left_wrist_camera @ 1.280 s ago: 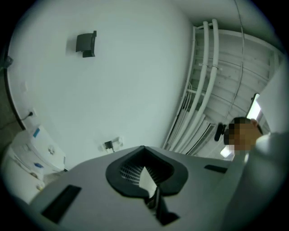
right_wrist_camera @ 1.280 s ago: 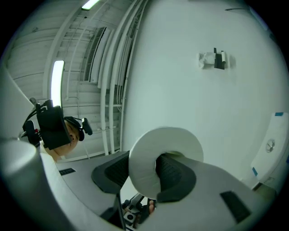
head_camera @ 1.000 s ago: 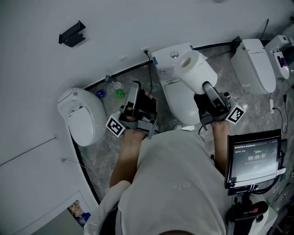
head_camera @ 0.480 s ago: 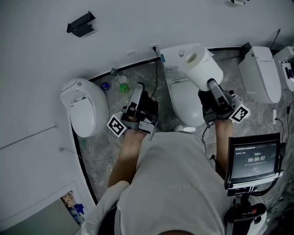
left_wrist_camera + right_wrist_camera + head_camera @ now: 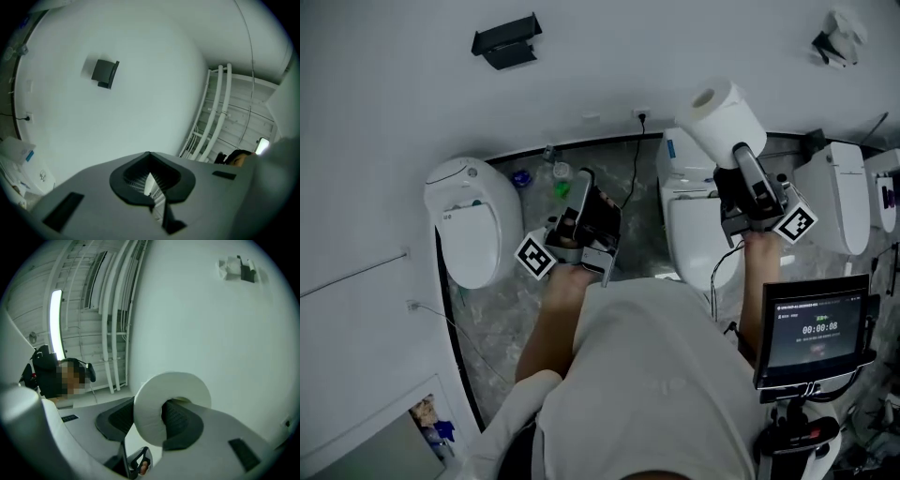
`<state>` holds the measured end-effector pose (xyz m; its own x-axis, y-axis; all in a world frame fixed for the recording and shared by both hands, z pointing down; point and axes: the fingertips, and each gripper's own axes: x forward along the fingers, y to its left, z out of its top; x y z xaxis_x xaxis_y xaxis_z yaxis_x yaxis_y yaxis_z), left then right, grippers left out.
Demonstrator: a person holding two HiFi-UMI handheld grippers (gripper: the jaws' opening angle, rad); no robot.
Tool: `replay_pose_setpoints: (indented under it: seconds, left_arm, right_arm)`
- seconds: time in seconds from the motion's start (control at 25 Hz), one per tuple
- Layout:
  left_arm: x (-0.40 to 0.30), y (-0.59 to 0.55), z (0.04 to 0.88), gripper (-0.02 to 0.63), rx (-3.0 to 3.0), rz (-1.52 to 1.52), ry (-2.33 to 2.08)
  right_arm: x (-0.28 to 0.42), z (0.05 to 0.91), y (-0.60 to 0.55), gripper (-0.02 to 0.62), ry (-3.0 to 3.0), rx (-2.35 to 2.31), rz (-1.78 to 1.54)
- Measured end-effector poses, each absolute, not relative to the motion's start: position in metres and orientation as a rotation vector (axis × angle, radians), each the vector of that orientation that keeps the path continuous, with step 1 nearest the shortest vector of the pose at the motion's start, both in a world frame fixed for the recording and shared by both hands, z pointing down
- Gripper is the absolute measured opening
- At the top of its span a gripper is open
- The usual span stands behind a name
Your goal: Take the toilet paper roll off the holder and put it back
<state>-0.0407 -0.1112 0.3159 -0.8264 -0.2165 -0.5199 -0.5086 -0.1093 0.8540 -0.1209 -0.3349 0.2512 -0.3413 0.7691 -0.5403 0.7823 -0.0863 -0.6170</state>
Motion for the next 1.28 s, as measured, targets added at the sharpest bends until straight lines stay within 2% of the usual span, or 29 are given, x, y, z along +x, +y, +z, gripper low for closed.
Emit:
replay_pose_setpoints:
  seconds: [0.28,0.6,0.76,1.28]
  left_arm:
    - [-0.078,0.01,0.318,0.004,-0.767,2.004,1.953]
    - [-0.079,0.089,0.321,0.004,-0.566,1.942,1.886]
    - [-0.094,0.13,0.331,0.003,-0.436,1.877,1.841]
    - [-0.052,0.159,0.318,0.003,-0.28,1.717,1.768]
  right_arm:
    - [-0.204,0.235,-0.175,0.175,2.221,1.999,-1.124]
    - [-0.281,0.215,-0.037,0.175,2.32,2.298,-0.75]
    - [-0.325,0.222,0.044,0.175,2.363,2.461,-0.377]
    - [-0.338,0.254,0.157,0.175,2.131,2.461,1.182]
